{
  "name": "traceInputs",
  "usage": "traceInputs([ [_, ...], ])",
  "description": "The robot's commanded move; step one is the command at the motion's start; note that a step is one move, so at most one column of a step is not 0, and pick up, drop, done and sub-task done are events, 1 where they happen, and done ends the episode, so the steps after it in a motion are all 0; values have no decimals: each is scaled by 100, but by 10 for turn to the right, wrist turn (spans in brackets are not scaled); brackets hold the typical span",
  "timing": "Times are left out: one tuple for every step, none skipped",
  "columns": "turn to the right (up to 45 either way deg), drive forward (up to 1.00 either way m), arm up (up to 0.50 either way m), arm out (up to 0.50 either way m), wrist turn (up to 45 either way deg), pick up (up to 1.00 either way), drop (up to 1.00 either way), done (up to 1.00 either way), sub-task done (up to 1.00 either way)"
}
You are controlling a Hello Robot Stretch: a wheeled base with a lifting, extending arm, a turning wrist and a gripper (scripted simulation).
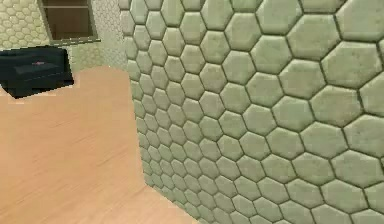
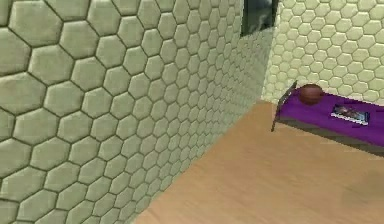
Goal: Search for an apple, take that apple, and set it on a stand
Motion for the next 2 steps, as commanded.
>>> traceInputs([
  [360,0,0,0,0,0,0,0,0],
  [0,5,0,0,0,0,0,0,0],
])
